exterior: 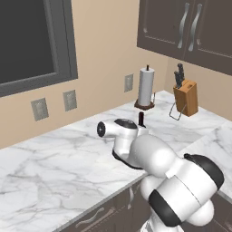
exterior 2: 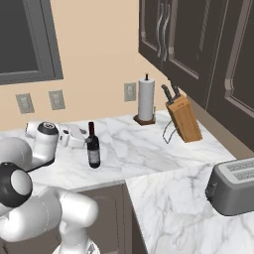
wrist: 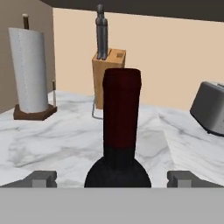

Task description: There is a wine glass and glass cup on the dining counter. Place the wine bottle next to the wine glass and the juice bottle next to the glass cup.

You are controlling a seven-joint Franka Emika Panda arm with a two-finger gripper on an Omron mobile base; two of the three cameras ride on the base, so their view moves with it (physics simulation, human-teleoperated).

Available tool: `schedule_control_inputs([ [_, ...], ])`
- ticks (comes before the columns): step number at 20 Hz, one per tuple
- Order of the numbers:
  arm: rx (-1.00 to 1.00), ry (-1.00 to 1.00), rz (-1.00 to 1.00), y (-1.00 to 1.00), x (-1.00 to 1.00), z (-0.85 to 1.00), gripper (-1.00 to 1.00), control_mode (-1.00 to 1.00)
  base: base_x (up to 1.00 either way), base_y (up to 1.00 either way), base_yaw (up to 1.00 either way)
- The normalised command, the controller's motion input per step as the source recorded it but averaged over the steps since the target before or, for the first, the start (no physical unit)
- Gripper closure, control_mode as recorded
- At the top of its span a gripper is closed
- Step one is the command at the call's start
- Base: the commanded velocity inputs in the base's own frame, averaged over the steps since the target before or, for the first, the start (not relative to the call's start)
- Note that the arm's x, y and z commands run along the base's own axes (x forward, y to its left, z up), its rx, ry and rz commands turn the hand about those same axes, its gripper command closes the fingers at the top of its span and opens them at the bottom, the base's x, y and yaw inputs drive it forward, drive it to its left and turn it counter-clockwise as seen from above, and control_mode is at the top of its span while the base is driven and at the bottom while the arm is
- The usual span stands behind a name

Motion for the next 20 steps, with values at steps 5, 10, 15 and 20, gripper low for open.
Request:
schedule_control_inputs([
  [5, -0.01, 0.00, 0.00, -0.05, 0.21, -0.07, -1.00, -1.00, 0.00, 0.00, 0.00],
  [10, 0.00, 0.00, 0.00, 0.00, 0.14, -0.01, -1.00, -1.00, 0.00, 0.00, 0.00],
  [15, 0.00, 0.00, 0.00, 0.00, 0.05, 0.00, -1.00, -1.00, 0.00, 0.00, 0.00],
  [20, 0.00, 0.00, 0.00, 0.00, -0.05, 0.00, -1.00, -1.00, 0.00, 0.00, 0.00],
])
